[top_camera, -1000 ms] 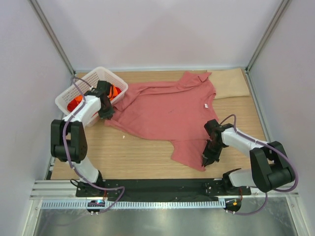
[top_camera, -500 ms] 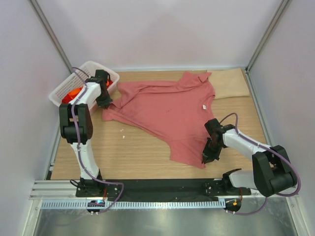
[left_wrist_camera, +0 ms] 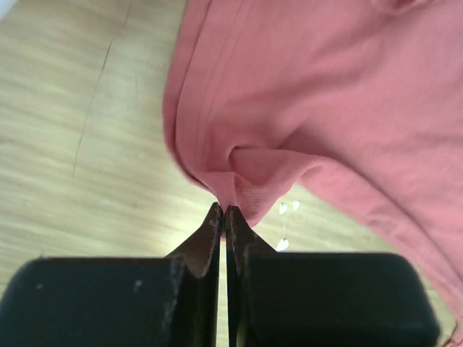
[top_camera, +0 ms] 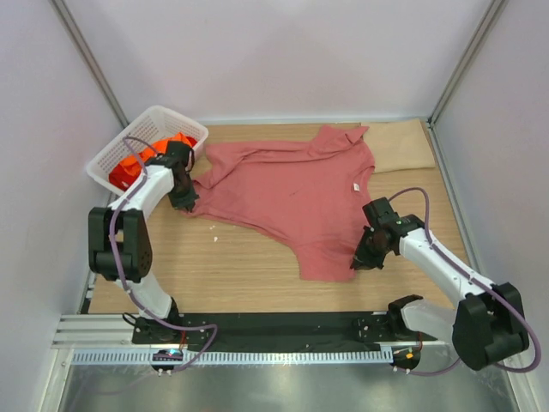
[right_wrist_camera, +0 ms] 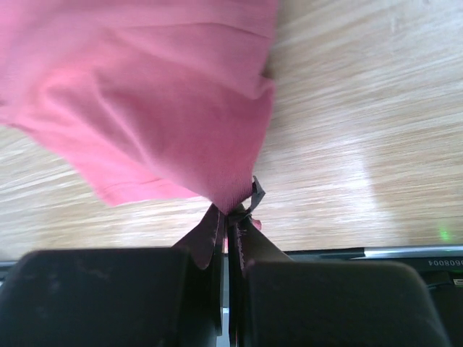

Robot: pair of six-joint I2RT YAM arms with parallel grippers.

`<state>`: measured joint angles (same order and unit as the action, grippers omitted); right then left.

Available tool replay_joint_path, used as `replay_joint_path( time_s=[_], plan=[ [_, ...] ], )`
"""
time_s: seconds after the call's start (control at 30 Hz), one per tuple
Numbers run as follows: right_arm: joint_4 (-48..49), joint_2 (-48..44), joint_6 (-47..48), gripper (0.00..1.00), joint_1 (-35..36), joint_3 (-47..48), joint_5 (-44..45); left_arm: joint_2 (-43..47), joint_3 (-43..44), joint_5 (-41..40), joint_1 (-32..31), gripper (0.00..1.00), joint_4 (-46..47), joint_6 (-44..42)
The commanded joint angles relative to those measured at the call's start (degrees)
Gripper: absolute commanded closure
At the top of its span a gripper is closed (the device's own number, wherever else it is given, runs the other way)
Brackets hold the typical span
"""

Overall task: Fold and stack the t-shirts
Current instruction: Flatten the tshirt out

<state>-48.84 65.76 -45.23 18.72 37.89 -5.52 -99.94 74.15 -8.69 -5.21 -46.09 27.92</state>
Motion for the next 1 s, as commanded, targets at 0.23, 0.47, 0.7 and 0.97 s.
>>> replay_joint_path(
  time_s=[0.23,0.47,0.7,0.97],
  plan=[
    [-8.81,-8.62,3.65,0.98,0.35,14.72,6.82,14.76,-2.97,0.78,-0.06,1.0,-3.38,-0.41],
    [-17.86,-6.53,7.79,0.98,0.18,40.21,15.88,22.42,9.33,-0.54,-0.06,1.0,-8.32,2.21],
    [-24.72,0.07,11.83,0.98,0.09,68.08,27.04,24.36,25.67,-0.1,-0.06,1.0,-10.34,7.67],
    [-24.2,1.05,15.43,0.98,0.18,86.39,27.5,26.45,42.81,-3.44,-0.94,1.0,-15.61,7.94]
  ],
)
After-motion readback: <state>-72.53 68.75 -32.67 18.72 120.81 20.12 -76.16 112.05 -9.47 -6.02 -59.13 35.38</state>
